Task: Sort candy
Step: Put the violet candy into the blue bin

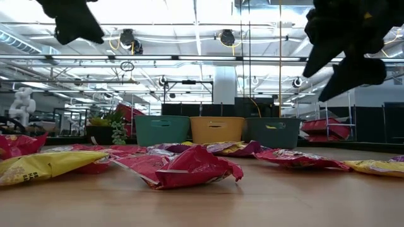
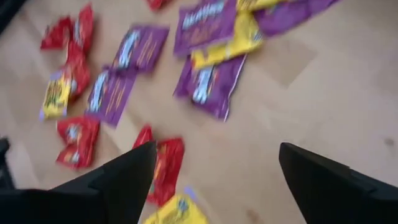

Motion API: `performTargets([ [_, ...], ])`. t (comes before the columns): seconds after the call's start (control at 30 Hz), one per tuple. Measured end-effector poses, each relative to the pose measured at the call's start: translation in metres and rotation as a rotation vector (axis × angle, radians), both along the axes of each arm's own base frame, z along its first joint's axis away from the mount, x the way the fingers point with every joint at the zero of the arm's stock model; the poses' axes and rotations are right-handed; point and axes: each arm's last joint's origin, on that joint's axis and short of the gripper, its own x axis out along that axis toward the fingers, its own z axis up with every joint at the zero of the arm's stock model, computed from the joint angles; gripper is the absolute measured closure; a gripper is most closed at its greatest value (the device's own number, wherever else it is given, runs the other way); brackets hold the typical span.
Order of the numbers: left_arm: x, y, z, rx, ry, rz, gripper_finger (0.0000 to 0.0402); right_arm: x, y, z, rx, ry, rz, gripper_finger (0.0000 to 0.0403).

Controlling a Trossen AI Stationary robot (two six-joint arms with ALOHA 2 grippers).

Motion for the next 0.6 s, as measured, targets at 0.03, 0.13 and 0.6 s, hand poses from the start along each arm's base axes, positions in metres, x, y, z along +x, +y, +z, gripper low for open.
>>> performTargets([
  [0.03,-0.001,0.000,-0.001,-0.002,0.011,-0.003,0.0297,0.000,0.001,0.000,0.019,0.011,0.011,0.0068],
  [0.13,0.000,-0.001,0.000,-0.041,-0.002,-0.008,0.0297,-0.003,0.000,-0.002,0.115,0.073,0.011,0.0067],
  [0.6,0.004,-0.004,-0.051,0.060,-0.134,-0.171,0.0297,-0.029,0.025,-0.021,0.424,0.362,-0.328,0.0067],
])
